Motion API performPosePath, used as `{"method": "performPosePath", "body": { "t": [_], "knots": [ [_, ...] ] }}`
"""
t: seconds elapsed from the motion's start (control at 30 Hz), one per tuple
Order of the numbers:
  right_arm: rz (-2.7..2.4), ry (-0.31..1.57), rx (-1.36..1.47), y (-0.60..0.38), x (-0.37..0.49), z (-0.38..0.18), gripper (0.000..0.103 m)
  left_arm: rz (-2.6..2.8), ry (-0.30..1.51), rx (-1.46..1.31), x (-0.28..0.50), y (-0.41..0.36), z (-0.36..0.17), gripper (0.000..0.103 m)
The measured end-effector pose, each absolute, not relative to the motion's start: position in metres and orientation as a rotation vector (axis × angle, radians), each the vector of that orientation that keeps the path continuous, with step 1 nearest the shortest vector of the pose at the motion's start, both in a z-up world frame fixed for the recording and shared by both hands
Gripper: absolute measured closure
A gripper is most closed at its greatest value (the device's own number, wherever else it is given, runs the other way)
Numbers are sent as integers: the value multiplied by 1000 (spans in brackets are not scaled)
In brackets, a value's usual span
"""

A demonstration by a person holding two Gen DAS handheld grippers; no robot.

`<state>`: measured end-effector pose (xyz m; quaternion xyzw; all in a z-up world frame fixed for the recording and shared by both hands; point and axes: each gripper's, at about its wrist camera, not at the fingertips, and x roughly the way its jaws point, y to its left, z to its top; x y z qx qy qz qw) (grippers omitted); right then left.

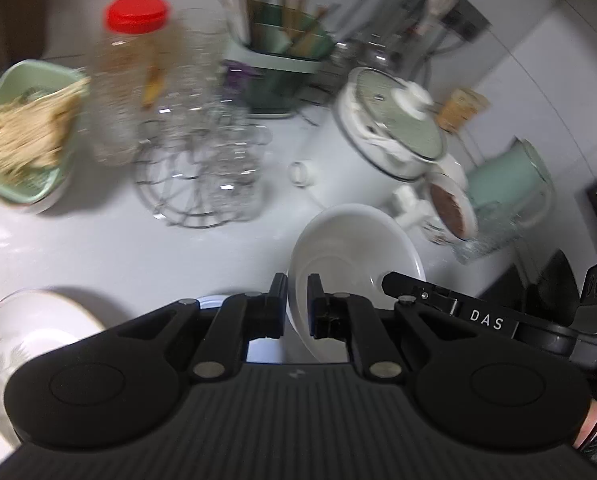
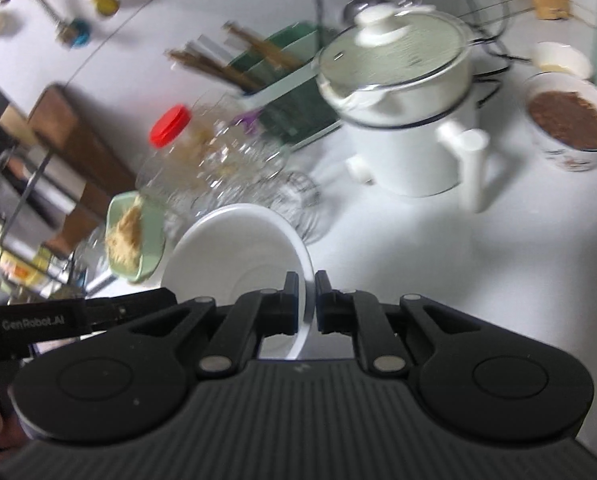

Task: Organize plates and bowls
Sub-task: 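Carry the white bowl with both grippers over the light blue bowls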

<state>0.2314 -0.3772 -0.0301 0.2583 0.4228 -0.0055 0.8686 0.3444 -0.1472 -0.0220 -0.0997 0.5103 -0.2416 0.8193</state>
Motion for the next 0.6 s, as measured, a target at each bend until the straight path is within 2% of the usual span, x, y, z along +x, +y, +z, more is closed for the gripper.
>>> {"method": "performPosePath", "body": {
  "t": [0.27,0.6],
  "knots": [
    [116,963,403,-332,255,-55,91,-343,1125,-271,331,-106,-56,92],
    [153,1045,333,-306,261,-93,90,-275,1207,-251,329,-94,-100,92]
  ]
}}
